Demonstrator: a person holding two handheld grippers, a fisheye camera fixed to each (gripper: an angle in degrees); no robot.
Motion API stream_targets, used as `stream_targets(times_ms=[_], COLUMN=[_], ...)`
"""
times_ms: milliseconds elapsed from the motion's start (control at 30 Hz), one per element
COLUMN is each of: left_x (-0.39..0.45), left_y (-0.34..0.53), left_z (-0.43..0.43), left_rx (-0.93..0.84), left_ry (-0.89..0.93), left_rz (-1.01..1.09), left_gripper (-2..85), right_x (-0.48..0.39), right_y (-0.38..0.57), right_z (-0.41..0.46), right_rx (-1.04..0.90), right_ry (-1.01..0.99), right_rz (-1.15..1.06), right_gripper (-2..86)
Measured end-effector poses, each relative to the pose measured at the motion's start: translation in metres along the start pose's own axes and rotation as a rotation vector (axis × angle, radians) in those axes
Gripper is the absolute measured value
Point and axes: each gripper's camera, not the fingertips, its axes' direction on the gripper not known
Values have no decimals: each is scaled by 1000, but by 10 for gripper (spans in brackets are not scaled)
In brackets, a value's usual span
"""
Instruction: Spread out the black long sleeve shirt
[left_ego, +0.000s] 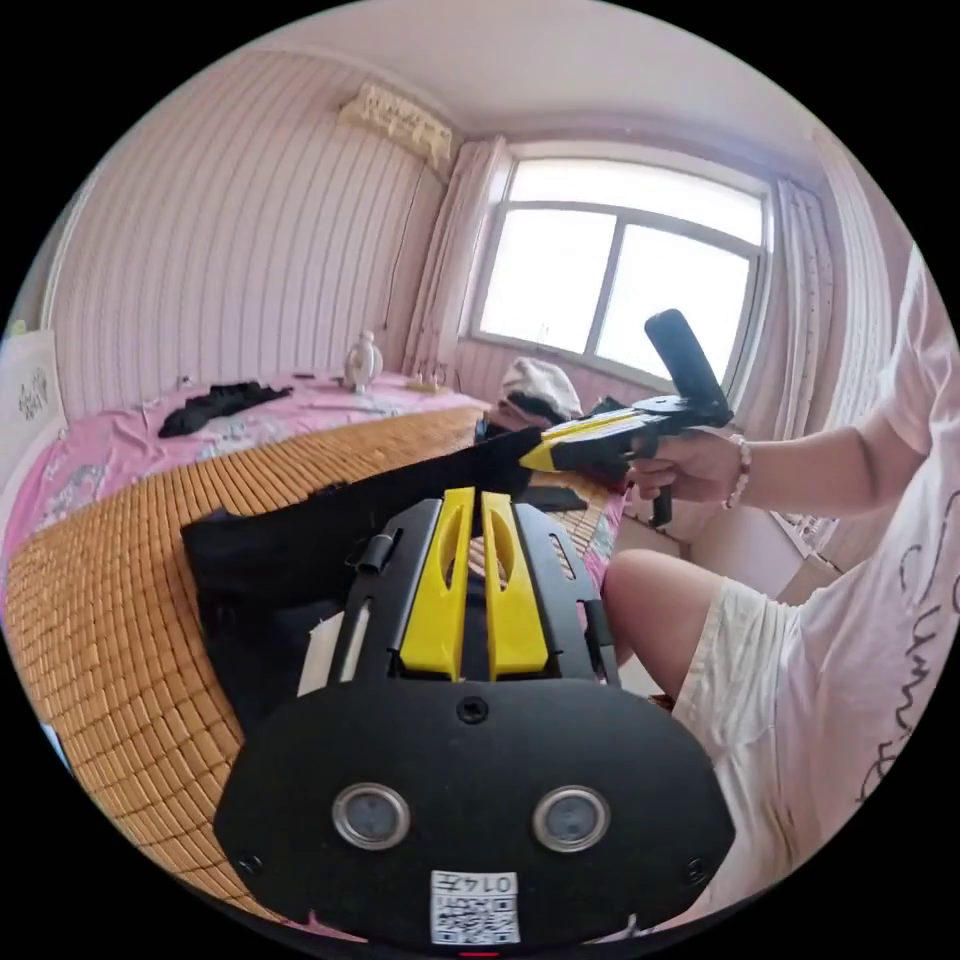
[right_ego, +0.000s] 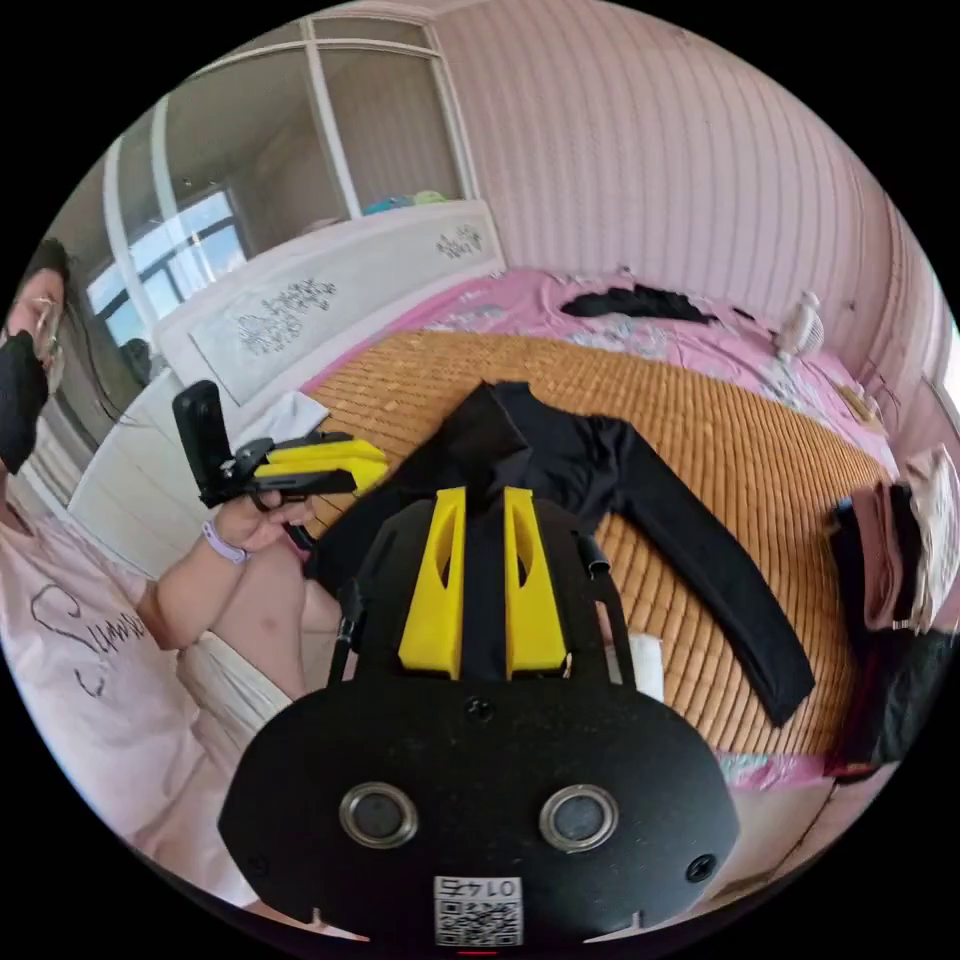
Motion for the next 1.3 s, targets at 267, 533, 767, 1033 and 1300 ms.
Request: stream_targets(times_ms=[267,533,767,1033,1300], left_x=[-1,-45,-137,-159,-174], left_y=[38,37,4,-4,11], left_z=[101,84,112,172,140], left_rx=[-341,-359,-476,-592,-507], left_ry=[192,-198,-528,-522,-554], left_rz=[-246,-237,-199,-165,-424], left_gripper=[26,34,52,18,25], right_x=[50,13,15,20,13], right_y=[63,52,50,29,38], right_z=[30,67,83,20,11], right_rx=[-111,-216,-331,-247,-247], right_ry=[-53,16,141,40,-24], right_rz=[200,-125,-130,-195,-114], right_gripper=[94,96,41,-1,15])
